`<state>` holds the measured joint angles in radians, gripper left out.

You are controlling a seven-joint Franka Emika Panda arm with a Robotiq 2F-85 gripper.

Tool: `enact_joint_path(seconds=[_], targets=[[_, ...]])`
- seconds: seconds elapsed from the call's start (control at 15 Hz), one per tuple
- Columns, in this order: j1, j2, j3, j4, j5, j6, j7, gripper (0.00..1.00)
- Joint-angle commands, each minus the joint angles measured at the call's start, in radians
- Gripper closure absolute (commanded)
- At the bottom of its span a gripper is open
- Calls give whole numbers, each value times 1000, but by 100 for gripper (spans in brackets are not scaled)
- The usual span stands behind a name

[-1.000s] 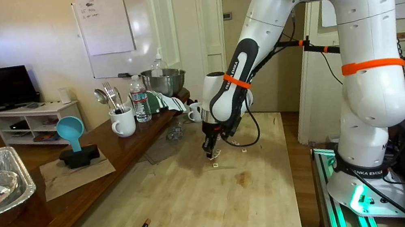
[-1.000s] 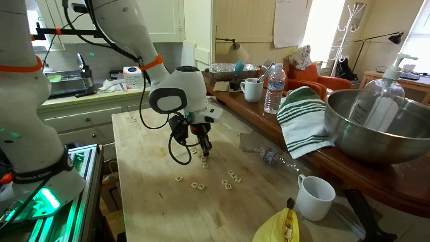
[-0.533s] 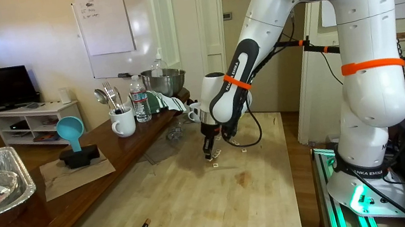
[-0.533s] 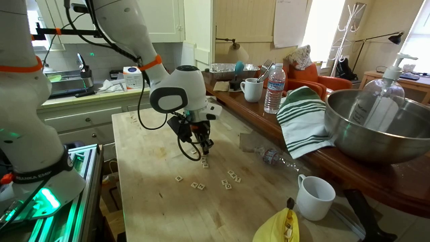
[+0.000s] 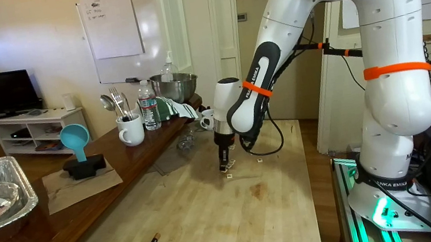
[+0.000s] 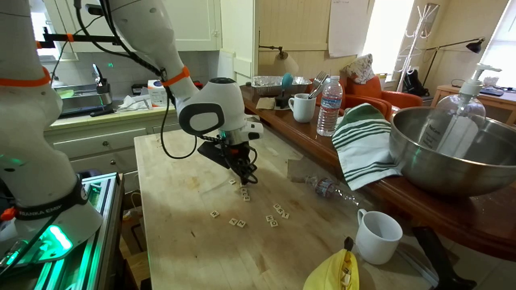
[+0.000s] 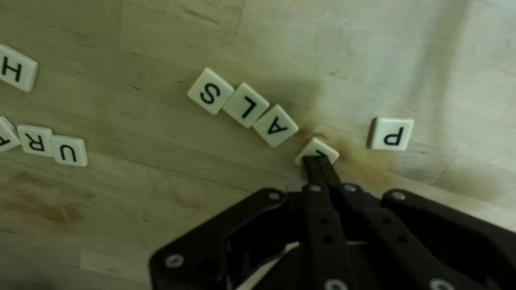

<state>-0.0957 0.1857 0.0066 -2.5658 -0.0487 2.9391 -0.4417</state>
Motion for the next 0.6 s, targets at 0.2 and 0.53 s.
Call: enact_joint_path(seconds=[0.2,0.53], targets=[[-7,-22,12,-81,-87,34,-73,100],[7,-30,-6,-99,-162,60,-63,100]])
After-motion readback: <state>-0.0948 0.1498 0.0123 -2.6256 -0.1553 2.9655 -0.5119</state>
